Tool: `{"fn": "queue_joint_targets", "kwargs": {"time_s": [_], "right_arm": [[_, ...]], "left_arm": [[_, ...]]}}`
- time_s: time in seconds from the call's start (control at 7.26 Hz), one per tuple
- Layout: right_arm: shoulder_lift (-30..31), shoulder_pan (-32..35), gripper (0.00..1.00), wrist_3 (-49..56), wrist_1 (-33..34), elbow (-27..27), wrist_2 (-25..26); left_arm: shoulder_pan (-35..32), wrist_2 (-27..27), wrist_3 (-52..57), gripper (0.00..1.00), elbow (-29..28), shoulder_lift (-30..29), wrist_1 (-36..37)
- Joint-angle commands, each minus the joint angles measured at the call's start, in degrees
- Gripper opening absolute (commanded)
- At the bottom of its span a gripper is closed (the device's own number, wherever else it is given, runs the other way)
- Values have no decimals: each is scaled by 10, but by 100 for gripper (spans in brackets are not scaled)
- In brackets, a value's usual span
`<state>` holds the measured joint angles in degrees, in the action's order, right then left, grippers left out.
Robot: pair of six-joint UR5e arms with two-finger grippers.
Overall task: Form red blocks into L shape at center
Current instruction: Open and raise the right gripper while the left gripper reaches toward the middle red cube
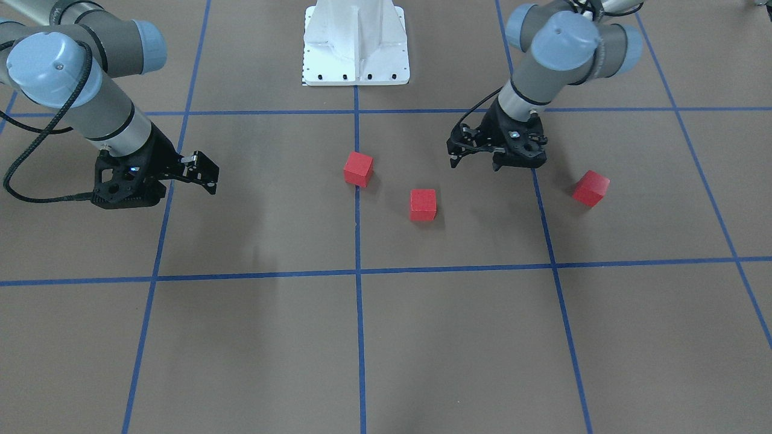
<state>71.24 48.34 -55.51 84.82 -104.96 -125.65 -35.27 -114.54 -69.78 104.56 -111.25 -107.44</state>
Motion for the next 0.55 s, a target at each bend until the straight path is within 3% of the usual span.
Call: {"fn": "queue_joint_targets", "kwargs": {"time_s": [0.0,0.41], "right_arm": [[4,3,99,10,-1,6,1],[4,3,99,10,-1,5,2]], "left_arm": [[24,26,3,100,-55,-85,54],[43,75,4,100,-99,-120,77]]}}
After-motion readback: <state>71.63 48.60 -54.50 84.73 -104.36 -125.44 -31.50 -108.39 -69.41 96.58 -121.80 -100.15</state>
